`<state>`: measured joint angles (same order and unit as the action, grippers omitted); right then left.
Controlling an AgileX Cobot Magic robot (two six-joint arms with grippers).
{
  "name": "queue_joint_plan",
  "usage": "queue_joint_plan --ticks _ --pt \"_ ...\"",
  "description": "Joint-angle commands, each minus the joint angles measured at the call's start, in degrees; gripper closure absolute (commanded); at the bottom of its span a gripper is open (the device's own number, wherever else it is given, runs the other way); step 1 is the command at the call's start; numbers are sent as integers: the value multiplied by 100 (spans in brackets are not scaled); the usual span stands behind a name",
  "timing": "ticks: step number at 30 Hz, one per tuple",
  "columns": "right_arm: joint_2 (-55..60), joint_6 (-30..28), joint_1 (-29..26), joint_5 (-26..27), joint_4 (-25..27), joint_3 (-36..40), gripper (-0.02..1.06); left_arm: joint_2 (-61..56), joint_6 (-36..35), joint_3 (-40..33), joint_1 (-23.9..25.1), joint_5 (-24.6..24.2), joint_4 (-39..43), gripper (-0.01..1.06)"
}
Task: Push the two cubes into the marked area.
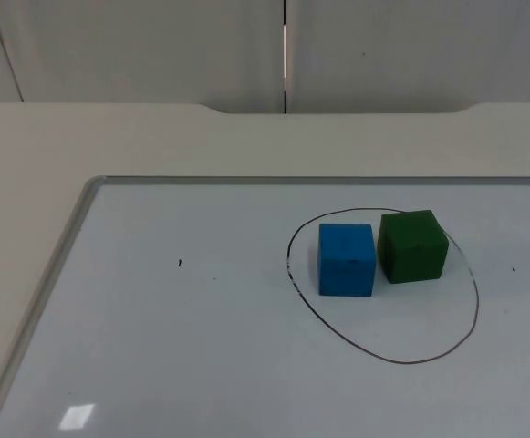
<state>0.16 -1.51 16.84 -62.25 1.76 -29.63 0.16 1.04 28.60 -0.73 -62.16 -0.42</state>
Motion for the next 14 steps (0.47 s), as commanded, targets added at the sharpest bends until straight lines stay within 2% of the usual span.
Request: queue_joint_plan --ticks 1,5,9,14 --pt "-16 -21 -57 46 -3 20 -1 -16 11 -33 28 54 -37 0" --pt "-16 -21 -396 46 -3 20 -1 -16 11 -33 28 54 -37 0" --pt "-16 -21 -1044 46 -3 20 -1 -16 11 -33 28 54 -37 0" --pt "-16 -21 -1432 46 -3 20 -1 -16 11 -33 28 54 -37 0"
